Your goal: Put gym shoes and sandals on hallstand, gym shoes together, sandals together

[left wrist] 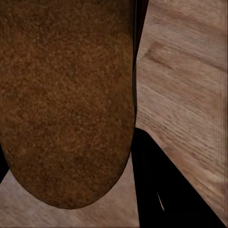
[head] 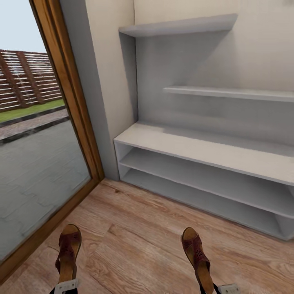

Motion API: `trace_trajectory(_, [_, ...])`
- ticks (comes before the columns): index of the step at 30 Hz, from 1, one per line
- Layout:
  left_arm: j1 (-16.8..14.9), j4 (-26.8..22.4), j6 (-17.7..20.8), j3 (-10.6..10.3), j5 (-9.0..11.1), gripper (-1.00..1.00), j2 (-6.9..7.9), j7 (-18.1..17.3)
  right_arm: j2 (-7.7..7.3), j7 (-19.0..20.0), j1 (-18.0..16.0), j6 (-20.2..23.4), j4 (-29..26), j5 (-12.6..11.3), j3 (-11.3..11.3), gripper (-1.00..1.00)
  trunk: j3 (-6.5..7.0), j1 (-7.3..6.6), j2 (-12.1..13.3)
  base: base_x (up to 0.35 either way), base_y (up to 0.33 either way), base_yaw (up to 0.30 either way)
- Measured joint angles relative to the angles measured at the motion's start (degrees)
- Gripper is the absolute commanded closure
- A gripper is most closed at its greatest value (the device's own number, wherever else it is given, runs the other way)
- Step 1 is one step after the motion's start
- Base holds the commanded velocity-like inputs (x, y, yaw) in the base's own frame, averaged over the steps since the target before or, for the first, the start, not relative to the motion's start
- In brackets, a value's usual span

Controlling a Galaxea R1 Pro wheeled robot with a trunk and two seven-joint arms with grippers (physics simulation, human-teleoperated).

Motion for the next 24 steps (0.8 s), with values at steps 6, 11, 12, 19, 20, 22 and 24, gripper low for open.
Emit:
trace_trajectory(6, [0.0, 0.0, 0.0, 0.0, 0.0, 1.0, 0.0, 0.0, 0.0, 0.0, 0.0, 0.0, 0.0, 0.0, 0.0, 1.0, 0.0, 0.0, 0.0, 0.0, 0.001, -0.265])
trace_trajectory(11, [0.0, 0.0, 0.0, 0.0, 0.1, 1.0, 0.0, 0.0, 0.0, 0.0, 0.0, 0.0, 0.0, 0.0, 0.0, 1.0, 0.0, 0.0, 0.0, 0.0, 0.0, -0.265])
trace_trajectory(12, [0.0, 0.0, 0.0, 0.0, 0.1, 1.0, 0.0, 0.1, 0.0, 0.0, 0.0, 0.0, 0.0, 0.0, 0.0, 1.0, 0.0, 0.0, 0.0, 0.0, 0.0, -0.265])
trace_trajectory(19, [0.0, 0.0, 0.0, 0.0, 0.1, 1.0, 0.0, 0.1, 0.0, 0.0, 0.0, 0.0, 0.0, 0.0, 0.0, 1.0, 0.0, 0.0, 0.0, 0.0, 0.1, -0.265])
trace_trajectory(20, [0.0, 0.0, 0.0, 0.0, 0.1, 1.0, 0.0, 0.0, 0.0, 0.0, 0.0, 0.0, 0.0, 0.0, 0.0, 1.0, 0.0, 0.0, 0.0, 0.0, 0.281, -0.265])
trace_trajectory(22, [0.0, 0.0, 0.0, 0.0, 0.1, 1.0, 0.0, 0.1, 0.0, 0.0, 0.0, 0.0, 0.0, 0.0, 0.0, 1.0, 0.0, 0.0, 0.0, 0.0, 0.289, -0.265])
trace_trajectory(24, [0.0, 0.0, 0.0, 0.0, 0.1, 1.0, 0.0, 0.1, 0.0, 0.0, 0.0, 0.0, 0.0, 0.0, 0.0, 1.0, 0.0, 0.0, 0.0, 0.0, 0.298, -0.265])
